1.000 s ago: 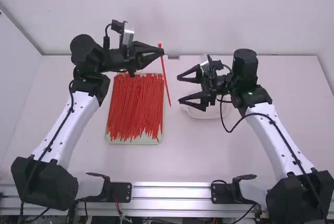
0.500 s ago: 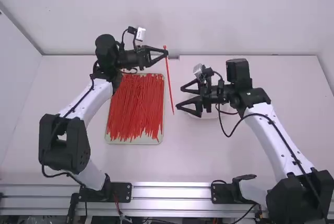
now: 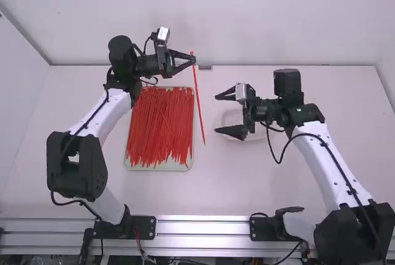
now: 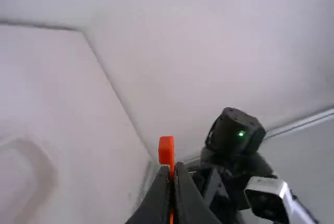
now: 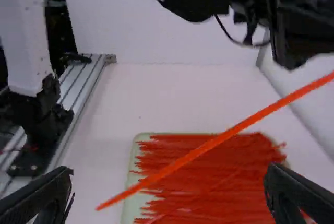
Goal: Fasten the cable tie
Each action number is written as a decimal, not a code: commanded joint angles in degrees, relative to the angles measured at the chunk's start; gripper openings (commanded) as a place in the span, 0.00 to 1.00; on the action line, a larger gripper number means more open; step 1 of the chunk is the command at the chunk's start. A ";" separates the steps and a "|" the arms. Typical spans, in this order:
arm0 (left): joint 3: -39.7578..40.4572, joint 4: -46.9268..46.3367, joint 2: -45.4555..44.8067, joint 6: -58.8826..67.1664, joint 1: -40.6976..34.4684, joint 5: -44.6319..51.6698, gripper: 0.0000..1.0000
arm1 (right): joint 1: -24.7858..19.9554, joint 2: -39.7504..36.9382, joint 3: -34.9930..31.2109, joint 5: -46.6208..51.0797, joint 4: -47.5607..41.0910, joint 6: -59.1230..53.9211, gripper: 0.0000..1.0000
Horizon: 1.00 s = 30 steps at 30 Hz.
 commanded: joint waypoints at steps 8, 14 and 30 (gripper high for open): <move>1.38 0.02 -0.37 -23.02 -0.44 2.93 0.02 | -2.82 -0.33 1.55 -13.22 -0.37 -28.79 0.98; 1.38 -1.33 -0.37 -27.56 -1.64 0.50 0.02 | 0.15 -0.42 1.55 -12.61 -0.35 -48.19 0.98; 1.38 -4.28 -0.37 -27.10 -3.04 0.35 0.02 | 9.16 -0.44 1.55 -12.85 0.20 -62.66 0.69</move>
